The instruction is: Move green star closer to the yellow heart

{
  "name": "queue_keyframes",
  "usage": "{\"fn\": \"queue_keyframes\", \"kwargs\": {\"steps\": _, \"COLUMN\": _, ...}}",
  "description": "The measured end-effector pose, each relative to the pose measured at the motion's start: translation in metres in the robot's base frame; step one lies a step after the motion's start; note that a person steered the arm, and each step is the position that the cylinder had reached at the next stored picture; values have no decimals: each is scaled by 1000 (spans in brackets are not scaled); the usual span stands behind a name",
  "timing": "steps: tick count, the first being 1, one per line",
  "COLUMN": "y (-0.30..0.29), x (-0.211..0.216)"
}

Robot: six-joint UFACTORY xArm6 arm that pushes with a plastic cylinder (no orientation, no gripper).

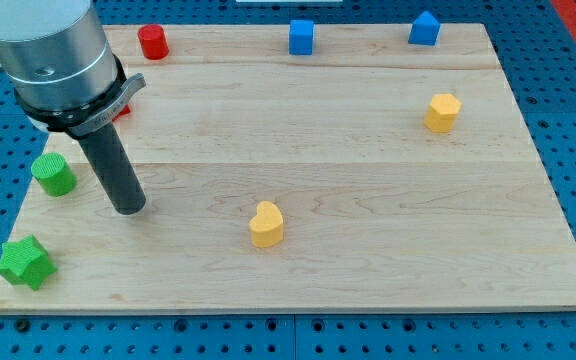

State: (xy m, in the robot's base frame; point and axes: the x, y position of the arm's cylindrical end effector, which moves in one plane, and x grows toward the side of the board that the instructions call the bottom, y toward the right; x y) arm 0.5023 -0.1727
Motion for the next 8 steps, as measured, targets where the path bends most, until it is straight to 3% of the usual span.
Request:
{"fn": "queue_keyframes", "kwargs": {"steps": 5, "y": -49, "x": 8}}
{"fn": "queue_keyframes", "kwargs": {"steps": 8, "y": -34, "x": -2}}
